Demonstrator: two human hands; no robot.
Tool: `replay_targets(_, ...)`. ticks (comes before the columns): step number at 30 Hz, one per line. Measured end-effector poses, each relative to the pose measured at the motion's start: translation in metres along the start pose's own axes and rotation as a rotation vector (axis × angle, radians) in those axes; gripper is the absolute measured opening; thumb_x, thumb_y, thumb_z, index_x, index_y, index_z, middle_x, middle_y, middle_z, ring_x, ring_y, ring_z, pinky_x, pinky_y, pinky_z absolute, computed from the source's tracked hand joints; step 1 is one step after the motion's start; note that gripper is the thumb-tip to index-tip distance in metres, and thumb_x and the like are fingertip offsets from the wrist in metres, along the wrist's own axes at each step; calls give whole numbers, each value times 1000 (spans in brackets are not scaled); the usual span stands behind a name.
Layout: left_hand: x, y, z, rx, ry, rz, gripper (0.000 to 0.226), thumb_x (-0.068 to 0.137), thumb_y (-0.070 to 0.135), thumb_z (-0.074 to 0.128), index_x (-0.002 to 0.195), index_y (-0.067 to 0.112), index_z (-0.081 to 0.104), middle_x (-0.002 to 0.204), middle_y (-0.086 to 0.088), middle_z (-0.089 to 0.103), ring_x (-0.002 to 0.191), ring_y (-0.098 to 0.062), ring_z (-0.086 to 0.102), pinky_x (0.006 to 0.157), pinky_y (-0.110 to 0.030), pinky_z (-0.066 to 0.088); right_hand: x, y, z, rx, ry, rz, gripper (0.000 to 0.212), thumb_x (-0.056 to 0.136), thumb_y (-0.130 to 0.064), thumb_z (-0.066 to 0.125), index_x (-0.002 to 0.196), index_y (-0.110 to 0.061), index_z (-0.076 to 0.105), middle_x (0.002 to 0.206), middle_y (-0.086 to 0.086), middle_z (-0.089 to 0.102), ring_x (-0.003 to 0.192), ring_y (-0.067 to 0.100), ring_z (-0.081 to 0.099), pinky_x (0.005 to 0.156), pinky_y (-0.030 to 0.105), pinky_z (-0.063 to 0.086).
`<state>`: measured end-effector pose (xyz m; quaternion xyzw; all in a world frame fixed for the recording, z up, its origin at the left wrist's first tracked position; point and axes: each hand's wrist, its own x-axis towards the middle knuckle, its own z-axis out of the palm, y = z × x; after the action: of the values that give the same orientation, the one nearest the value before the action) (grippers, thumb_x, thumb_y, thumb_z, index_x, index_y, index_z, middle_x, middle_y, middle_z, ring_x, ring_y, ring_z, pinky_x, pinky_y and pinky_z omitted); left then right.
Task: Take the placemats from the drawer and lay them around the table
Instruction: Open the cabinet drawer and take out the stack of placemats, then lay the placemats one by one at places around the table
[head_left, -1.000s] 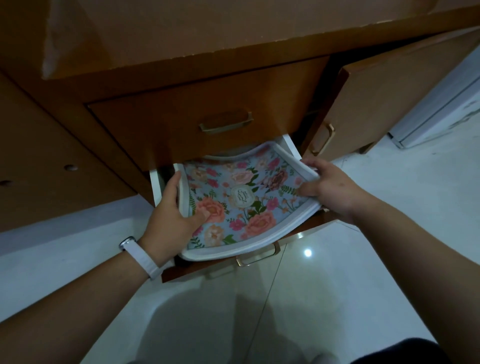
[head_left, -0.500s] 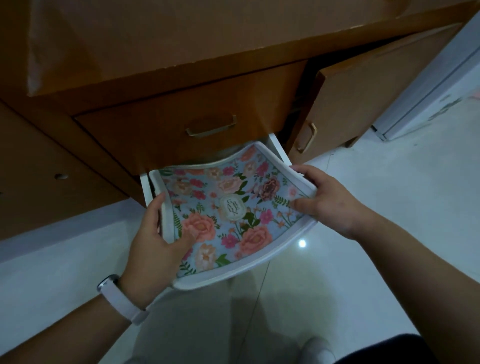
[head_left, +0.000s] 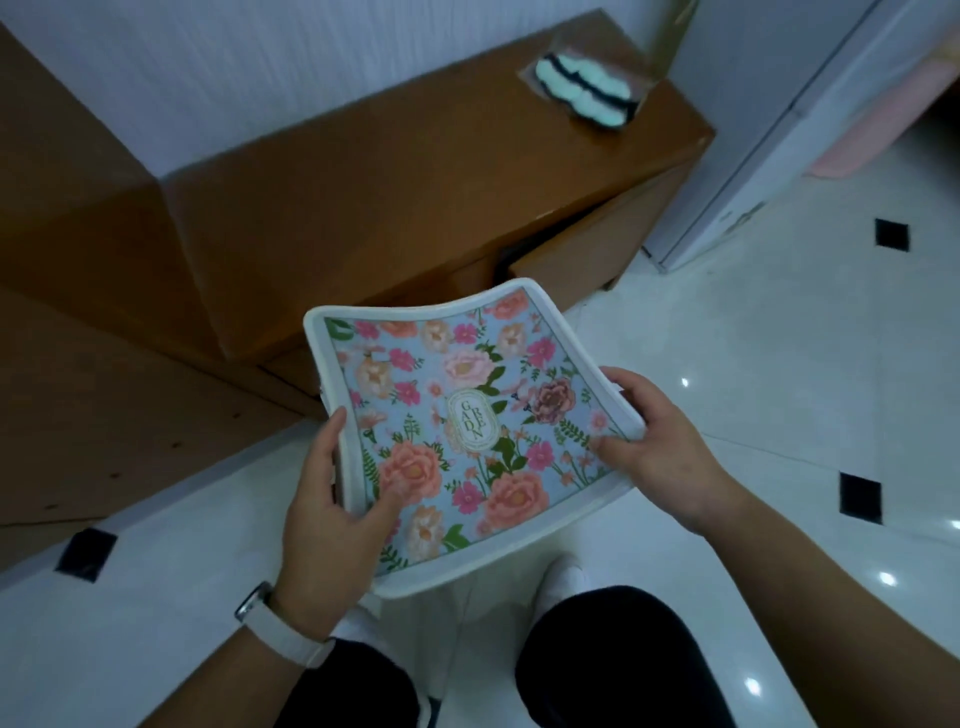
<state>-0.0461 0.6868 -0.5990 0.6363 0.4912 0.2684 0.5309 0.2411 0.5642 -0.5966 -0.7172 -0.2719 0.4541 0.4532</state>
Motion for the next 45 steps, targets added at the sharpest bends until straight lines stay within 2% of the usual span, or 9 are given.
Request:
replay_targets(4,-8,87,-16,-5,-28,20,86,79,1,75,125,65,39,127,23,56,108,-1,61,78,-17,55,-41,-75,-28,26,40,-8,61,82,2,69,117,-46,57,102,-13,67,95,13,71,73,28,59)
replay_targets(8,-9,172,-31,-55,-84,46,82,80,-4,73,133,51,44,127,13,60,111,-10,63,83,-35,58,-77,-151,-55,87,106,-3,52,73,-17,72,110,-50,57,104,-2,66,91,16,72,73,34,61)
replay_targets(14,-2,293,-34,-148,-180,146,79,81,-9,70,129,49,49,123,14,64,110,-11,64,73,-30,59,-121,-249,-107,134,160,-29,44,72,-21,71,100,-49,52,104,5,66,85,18,73,71,39,61)
replay_targets(18,8,353,-30,-230,-277,216,75,82,-11,66,127,47,50,124,8,64,111,-19,65,73,-40,60,-149,-295,-138,140,186,-95,59,82,-1,66,113,-48,49,111,4,62,89,16,72,67,29,59)
replay_targets(21,14,387,-32,-290,-353,269,72,81,-11,65,124,46,52,120,8,66,108,-21,66,70,-43,60,-179,-327,-148,175,237,-135,70,76,-4,67,124,-51,46,115,2,60,96,18,71,72,32,60)
replay_targets(26,25,434,-47,-337,-516,413,69,74,9,73,130,43,50,121,6,66,106,-21,67,68,-44,60,-239,-372,-145,274,311,-159,70,79,10,64,129,-36,50,128,9,55,102,29,69,81,45,59)
replay_targets(30,37,458,-60,-368,-646,510,73,74,8,72,135,40,47,125,6,63,110,-20,65,68,-44,60,-283,-393,-125,400,419,-192,70,75,-1,69,131,-36,48,127,18,53,105,40,67,83,56,57)
replay_targets(40,16,493,-57,-391,-990,650,74,77,11,70,139,39,43,128,4,61,114,-20,63,72,-40,60,-392,-394,-57,444,749,-232,48,73,-3,73,101,-41,59,129,13,52,103,37,68,77,54,58)
replay_targets(45,-31,497,-36,-405,-1147,636,75,76,12,72,139,41,43,128,7,62,112,-16,64,72,-34,59,-458,-380,-28,396,988,-221,51,76,3,70,105,-38,59,127,10,53,99,29,71,74,50,60)
